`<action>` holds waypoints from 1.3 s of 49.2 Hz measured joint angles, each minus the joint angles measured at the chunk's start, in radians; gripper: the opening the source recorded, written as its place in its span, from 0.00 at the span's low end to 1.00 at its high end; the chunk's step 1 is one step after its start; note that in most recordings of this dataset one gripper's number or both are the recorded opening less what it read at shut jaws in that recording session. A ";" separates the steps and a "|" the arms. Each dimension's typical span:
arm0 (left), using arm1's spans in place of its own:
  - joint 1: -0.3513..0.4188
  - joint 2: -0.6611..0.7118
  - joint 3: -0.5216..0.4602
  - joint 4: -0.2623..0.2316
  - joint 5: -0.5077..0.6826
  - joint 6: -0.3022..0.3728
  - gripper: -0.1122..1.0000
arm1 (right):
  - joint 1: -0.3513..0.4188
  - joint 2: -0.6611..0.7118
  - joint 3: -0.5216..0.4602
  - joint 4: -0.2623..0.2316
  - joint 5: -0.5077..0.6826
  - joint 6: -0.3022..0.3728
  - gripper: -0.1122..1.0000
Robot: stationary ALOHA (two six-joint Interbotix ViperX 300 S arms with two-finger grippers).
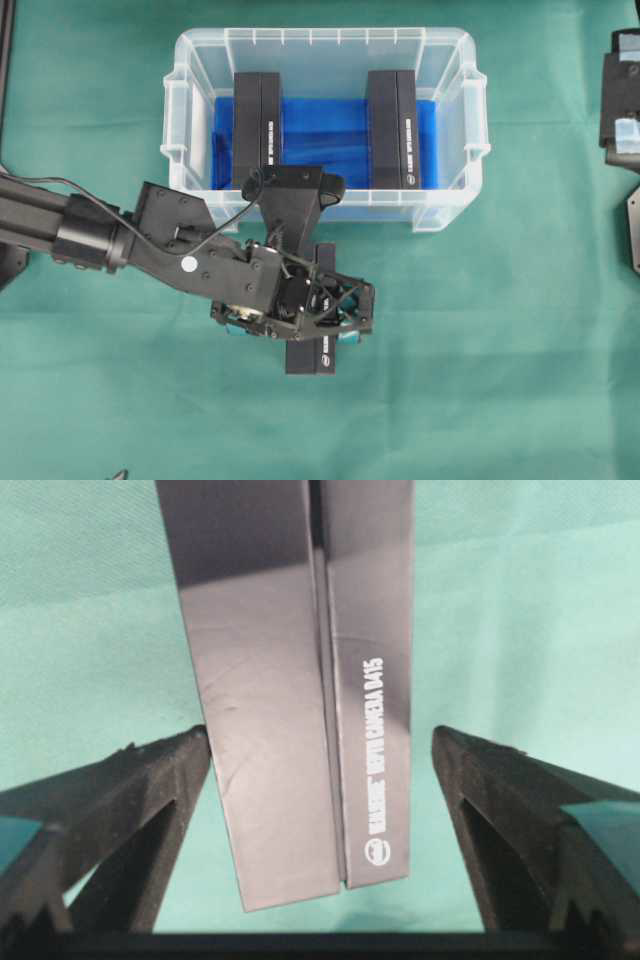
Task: Take the box out of the case with the left arm.
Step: 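Carry the held box out of the case toward the table front, then lower the box onto the green table and open the left gripper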
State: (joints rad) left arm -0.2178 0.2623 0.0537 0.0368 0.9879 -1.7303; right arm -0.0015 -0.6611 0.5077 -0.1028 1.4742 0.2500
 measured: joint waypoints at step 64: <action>0.011 -0.225 -0.075 0.003 0.212 0.046 0.97 | 0.000 0.000 0.000 0.002 0.000 0.002 0.10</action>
State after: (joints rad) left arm -0.2071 0.0368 -0.0215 0.0399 1.1996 -1.6843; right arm -0.0015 -0.6611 0.5077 -0.1012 1.4742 0.2516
